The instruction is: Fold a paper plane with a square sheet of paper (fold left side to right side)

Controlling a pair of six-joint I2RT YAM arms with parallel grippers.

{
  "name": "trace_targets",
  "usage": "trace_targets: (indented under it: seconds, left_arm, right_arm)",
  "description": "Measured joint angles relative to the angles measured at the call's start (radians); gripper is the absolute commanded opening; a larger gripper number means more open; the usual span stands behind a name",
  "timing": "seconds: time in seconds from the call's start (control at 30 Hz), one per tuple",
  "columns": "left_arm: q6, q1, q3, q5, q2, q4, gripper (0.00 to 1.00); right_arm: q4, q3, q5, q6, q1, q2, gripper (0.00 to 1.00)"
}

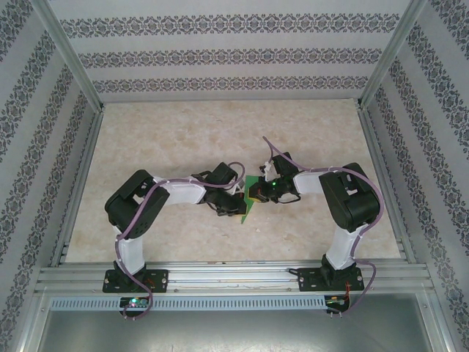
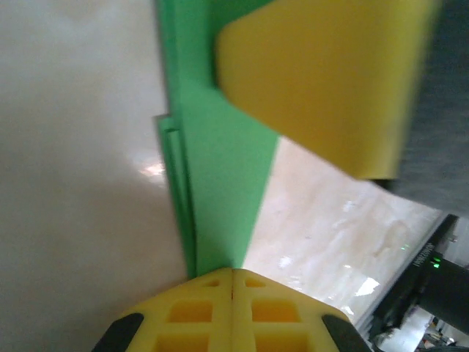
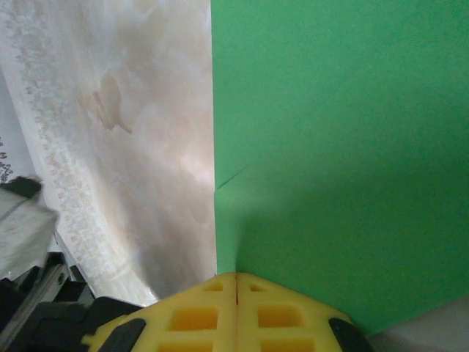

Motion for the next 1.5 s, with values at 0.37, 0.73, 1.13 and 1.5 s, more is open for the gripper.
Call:
trace_targets:
  seconds: [0.37,0.73,1.13,1.5]
  left_arm:
    - [0.007,0.002,-0.006,-0.008,-0.002,0.007,0.00]
    - [0.012,-0.003,-0.007,-0.021,-0.004,0.007,0.00]
    - [0.015,-0.005,-0.003,-0.028,-0.005,-0.003,0.00]
    - [0.031,-0.005,0.007,-0.040,-0.004,-0.023,0.00]
  right_arm:
    - [-0.013,0.004,0.059,0.006,0.003,-0.114,0.00]
    - [-0.003,-0.063,0.092,0.022,0.051,-0.185,0.00]
    - [0.016,-0.067,0.105,0.044,0.079,-0.087,0.00]
    - [0.015,-0.066,0.106,0.014,0.059,-0.081,0.00]
